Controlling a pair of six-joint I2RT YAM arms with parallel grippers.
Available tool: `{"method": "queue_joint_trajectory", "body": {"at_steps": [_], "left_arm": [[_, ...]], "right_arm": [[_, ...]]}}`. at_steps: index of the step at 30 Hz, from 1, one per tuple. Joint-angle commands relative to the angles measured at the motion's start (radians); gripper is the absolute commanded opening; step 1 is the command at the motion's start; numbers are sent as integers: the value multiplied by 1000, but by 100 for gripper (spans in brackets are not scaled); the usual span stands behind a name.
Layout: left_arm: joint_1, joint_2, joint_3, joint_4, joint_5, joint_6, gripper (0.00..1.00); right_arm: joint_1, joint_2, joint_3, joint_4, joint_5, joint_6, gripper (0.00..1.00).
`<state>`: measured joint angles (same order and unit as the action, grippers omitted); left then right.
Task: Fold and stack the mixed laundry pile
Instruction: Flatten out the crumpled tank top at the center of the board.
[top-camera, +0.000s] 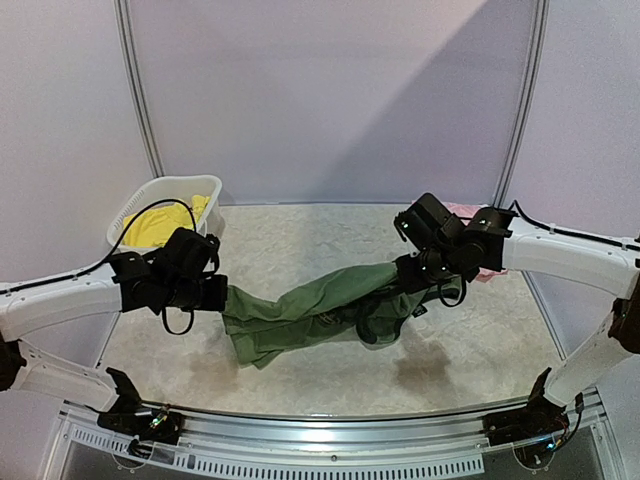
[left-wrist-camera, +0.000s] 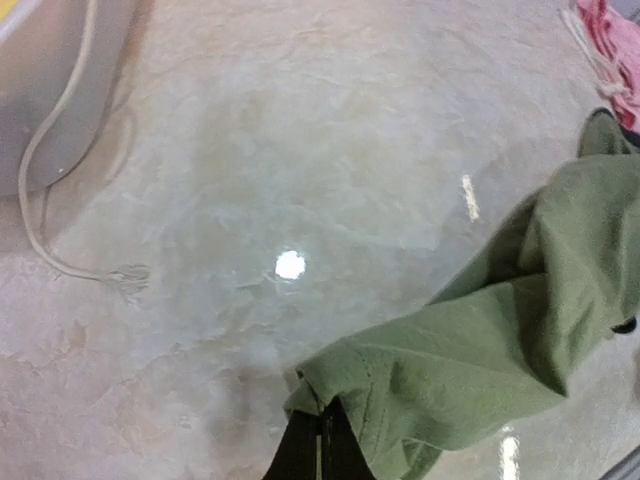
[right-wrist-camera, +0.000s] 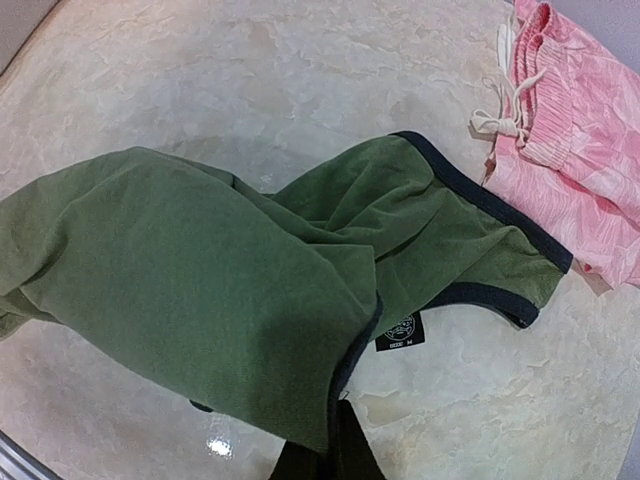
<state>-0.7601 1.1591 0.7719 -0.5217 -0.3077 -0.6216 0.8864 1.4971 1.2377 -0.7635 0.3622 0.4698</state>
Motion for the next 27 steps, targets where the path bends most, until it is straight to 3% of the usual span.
{"method": "queue_joint_trajectory", "body": {"at_steps": [1, 5, 10, 13, 16, 19, 24, 27], "left_arm": [[169, 86, -32, 48, 144, 12, 0], [285, 212, -54, 121, 203, 5, 0], [323, 325, -40, 165, 213, 10, 1], [319, 358, -26, 172, 235, 19, 15], [300, 315, -35, 140, 181, 29, 40], [282, 216, -43, 55, 90, 50, 55], [173, 43, -69, -55, -47, 116, 57], [76, 34, -61, -87, -73, 145, 53]], "right_arm": [[-24, 3, 1, 36, 18, 9, 0], [-68, 29, 26, 37, 16, -13, 0], [-119, 76, 60, 47, -24, -45, 0], [-121, 116, 87, 53, -50, -64, 0], [-120, 153, 102, 55, -59, -72, 0], [-121, 176, 114, 58, -67, -74, 0], [-120, 193, 129, 62, -75, -75, 0], [-121, 201, 138, 63, -81, -73, 0]]}}
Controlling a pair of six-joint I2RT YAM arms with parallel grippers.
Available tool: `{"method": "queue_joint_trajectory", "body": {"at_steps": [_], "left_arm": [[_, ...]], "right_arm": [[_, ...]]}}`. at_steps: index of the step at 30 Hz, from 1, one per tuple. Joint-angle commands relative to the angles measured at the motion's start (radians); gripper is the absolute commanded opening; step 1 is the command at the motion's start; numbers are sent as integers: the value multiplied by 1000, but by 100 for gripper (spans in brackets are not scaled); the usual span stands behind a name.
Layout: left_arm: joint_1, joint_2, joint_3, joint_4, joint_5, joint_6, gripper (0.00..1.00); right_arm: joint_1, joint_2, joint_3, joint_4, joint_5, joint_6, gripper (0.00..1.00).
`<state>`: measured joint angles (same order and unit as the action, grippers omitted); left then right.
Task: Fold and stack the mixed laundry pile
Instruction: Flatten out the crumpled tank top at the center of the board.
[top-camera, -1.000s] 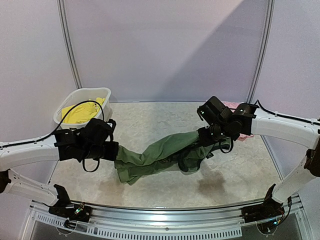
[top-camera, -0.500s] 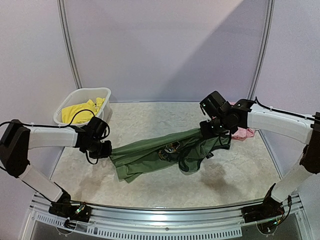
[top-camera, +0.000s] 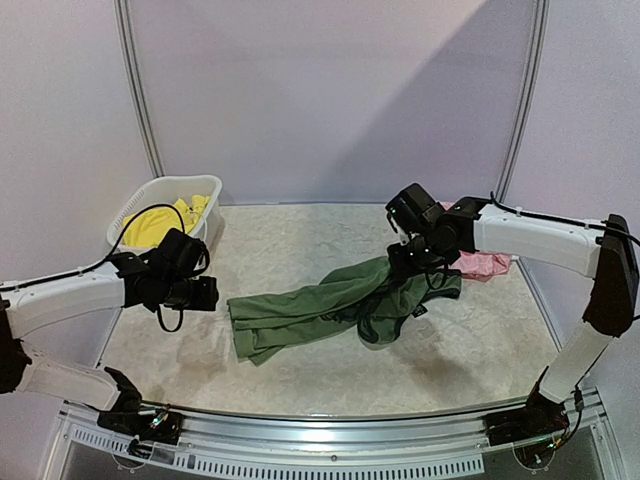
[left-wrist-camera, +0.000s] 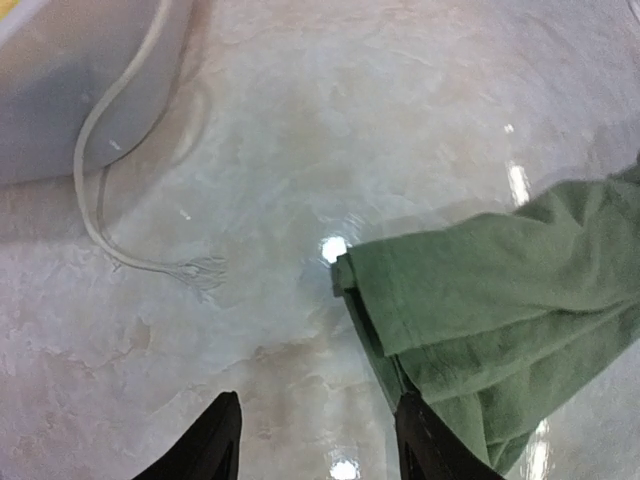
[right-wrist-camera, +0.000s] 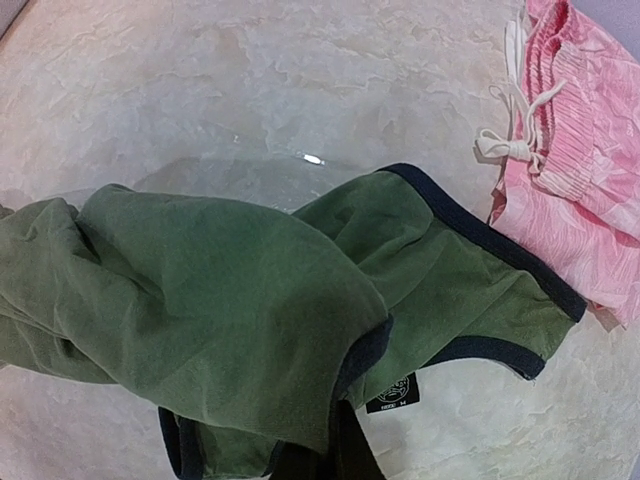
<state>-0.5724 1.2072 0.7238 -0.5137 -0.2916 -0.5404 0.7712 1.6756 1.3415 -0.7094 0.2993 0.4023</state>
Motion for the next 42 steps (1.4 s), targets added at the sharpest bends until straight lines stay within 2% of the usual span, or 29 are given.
{"method": "queue_joint_trajectory", "body": {"at_steps": [1, 4, 10, 24, 31, 36, 42], "left_arm": [[-133, -1, -13, -85, -64, 79, 51], [-173, 55, -11, -43, 15, 105, 50], [-181, 163, 8, 37, 103, 109, 44], [-181, 298, 18, 165, 151, 68, 36], [-181, 327, 25, 196, 152, 75, 24], [-181, 333, 32, 194, 138, 78, 0], [-191, 250, 16, 184, 147, 76, 0]], "right_arm": [[-5, 26, 34, 11, -21, -3, 0], [-5, 33, 22, 19, -32, 0, 0], [-5, 24, -10, 21, -34, 11, 0], [-4, 9, -34, 30, -47, 18, 0], [-5, 15, -34, 31, -45, 13, 0], [-6, 15, -38, 24, -40, 14, 0], [-5, -22, -63, 1, -24, 19, 0]]}}
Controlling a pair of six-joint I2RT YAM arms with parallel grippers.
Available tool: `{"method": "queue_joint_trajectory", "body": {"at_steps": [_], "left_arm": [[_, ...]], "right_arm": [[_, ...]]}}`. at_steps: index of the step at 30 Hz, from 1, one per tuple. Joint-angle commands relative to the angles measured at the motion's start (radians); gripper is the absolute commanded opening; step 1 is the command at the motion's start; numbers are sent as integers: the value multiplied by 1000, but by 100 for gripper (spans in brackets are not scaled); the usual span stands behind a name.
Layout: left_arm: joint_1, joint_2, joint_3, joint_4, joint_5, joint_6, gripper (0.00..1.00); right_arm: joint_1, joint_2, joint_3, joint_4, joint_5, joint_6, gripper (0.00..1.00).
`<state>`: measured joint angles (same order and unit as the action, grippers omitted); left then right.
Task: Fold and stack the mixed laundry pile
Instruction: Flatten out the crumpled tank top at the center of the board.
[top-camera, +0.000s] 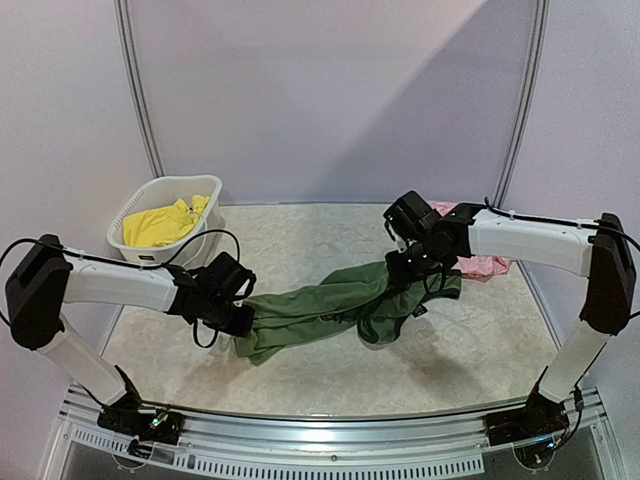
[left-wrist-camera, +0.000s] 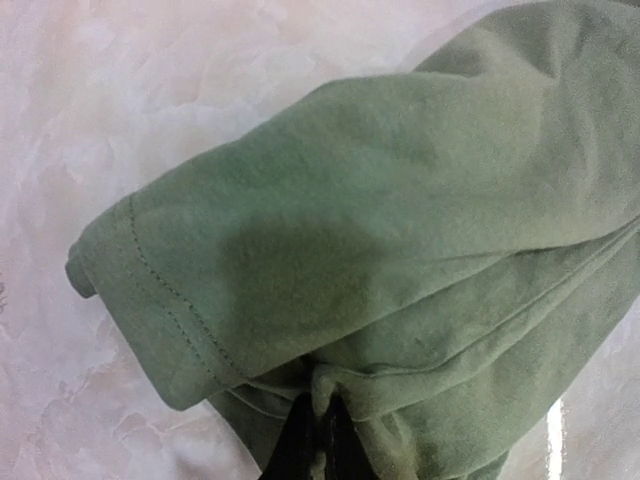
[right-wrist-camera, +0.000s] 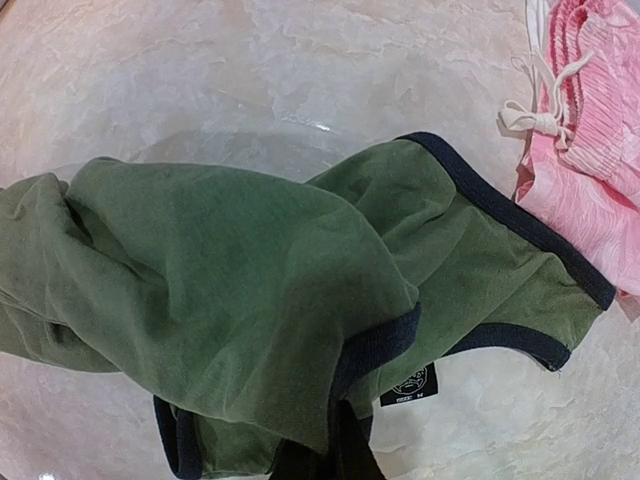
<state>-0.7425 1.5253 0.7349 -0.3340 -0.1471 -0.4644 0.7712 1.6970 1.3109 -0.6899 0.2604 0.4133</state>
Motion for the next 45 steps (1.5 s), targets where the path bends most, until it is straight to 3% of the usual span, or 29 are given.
{"method": "queue_joint_trajectory", "body": {"at_steps": [1, 8, 15, 21, 29, 38, 45], "left_arm": [[-27, -90, 4, -5, 1, 0, 0], [-143, -273, 41, -120, -28, -20, 0], [-277, -462, 85, -232, -95, -53, 0], [-420, -517, 145, -255, -111, -24, 0], [-627, -527, 350, -361, -240, 53, 0], [-773, -531, 596, -468, -336, 152, 0], [-878, -491, 793, -509, -396, 243, 0]], "right_arm": [[-5, -62, -40, -24, 17, 11, 0], [-2, -212, -133, -73, -39, 22, 0], [48, -483, -174, -161, -119, 19, 0], [100, -660, -185, -228, -218, -37, 0], [103, -809, -24, -380, -235, -56, 0], [103, -882, 199, -464, -452, -165, 0], [102, -935, 299, -356, -669, -242, 0]]}}
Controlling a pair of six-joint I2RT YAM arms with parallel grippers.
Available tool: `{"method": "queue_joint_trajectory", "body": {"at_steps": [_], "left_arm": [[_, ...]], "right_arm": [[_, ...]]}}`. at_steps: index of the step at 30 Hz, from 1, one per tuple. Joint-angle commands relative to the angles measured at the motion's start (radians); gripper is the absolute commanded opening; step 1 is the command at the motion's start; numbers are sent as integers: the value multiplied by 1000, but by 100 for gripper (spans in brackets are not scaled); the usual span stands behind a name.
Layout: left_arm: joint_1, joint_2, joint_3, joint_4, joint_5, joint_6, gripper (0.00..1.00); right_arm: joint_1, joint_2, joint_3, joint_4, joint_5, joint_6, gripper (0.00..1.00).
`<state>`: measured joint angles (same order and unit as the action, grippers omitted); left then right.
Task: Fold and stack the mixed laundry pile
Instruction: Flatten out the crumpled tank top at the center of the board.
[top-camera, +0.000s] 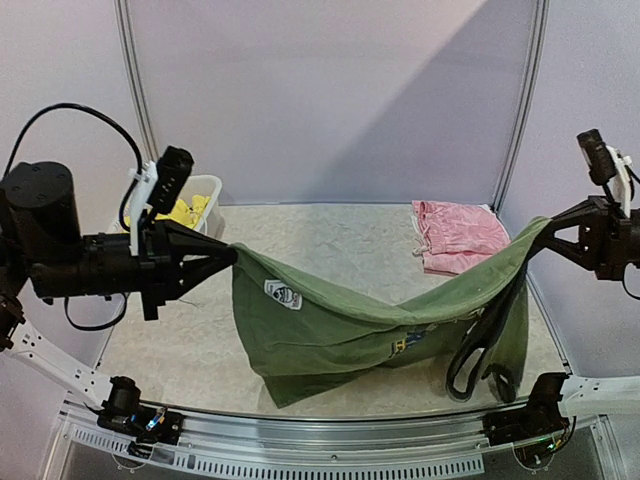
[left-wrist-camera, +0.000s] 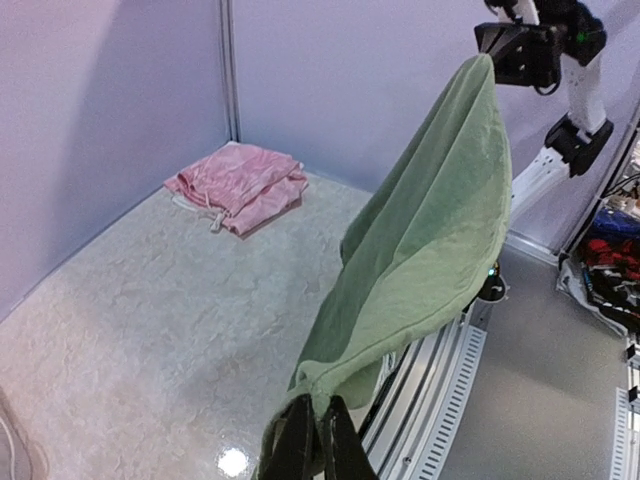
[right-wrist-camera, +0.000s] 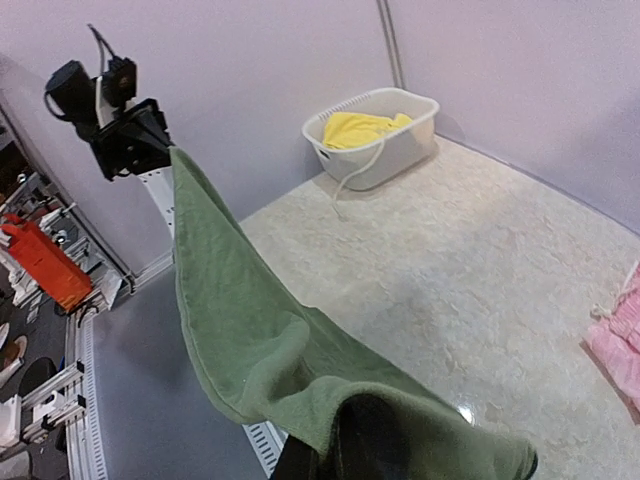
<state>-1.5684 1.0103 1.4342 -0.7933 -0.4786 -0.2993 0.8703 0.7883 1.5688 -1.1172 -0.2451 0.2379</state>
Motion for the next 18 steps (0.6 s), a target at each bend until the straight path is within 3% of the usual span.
{"method": "queue_joint_trajectory", "body": {"at_steps": [1, 10, 18], "left_arm": [[-55, 35, 118, -53, -74, 89, 0], [-68, 56, 305, -45, -185, 191, 0], [-70, 48, 412, -33, -260, 250, 0]], "right_arm": [[4, -26, 48, 83, -175, -75, 0], [3, 29, 193, 104, 25, -113, 0], [3, 53, 189, 172, 55, -117, 0]]}}
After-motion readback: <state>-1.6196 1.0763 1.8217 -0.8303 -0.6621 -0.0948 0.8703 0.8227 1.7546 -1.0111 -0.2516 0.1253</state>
